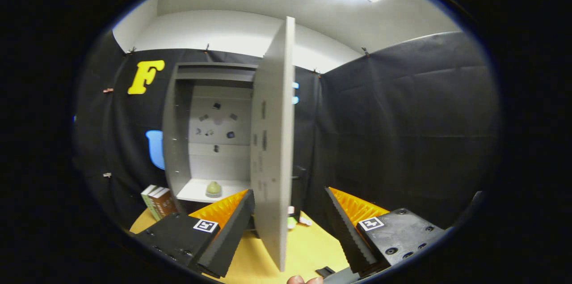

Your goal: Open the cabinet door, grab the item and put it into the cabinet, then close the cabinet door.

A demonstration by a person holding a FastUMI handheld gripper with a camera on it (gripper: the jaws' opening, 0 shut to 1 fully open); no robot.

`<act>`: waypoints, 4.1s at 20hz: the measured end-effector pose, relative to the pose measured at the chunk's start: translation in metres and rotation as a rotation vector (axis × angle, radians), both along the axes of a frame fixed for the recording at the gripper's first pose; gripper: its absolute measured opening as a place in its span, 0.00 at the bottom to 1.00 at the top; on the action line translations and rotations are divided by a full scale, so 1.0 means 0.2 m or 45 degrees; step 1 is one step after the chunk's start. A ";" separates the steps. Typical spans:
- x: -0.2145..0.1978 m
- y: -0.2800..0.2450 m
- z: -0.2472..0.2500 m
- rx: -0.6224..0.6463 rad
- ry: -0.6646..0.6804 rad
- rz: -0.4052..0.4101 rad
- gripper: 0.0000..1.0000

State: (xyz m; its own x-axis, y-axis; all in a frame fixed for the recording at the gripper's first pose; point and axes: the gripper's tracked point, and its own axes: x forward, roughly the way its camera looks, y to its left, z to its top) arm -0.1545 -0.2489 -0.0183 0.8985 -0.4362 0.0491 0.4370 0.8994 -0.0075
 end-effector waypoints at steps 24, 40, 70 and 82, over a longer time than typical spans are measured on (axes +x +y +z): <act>0.29 -0.19 -0.24 0.160 0.080 -0.030 0.97; 0.49 0.49 -0.21 0.164 0.104 0.319 0.98; 0.79 1.18 -0.21 0.126 0.121 0.649 0.98; 0.74 1.11 -0.18 0.098 0.097 0.635 0.98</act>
State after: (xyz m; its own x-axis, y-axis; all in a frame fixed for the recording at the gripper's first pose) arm -0.0058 -0.0271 -0.0537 0.9981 0.0467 -0.0405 -0.0445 0.9977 0.0520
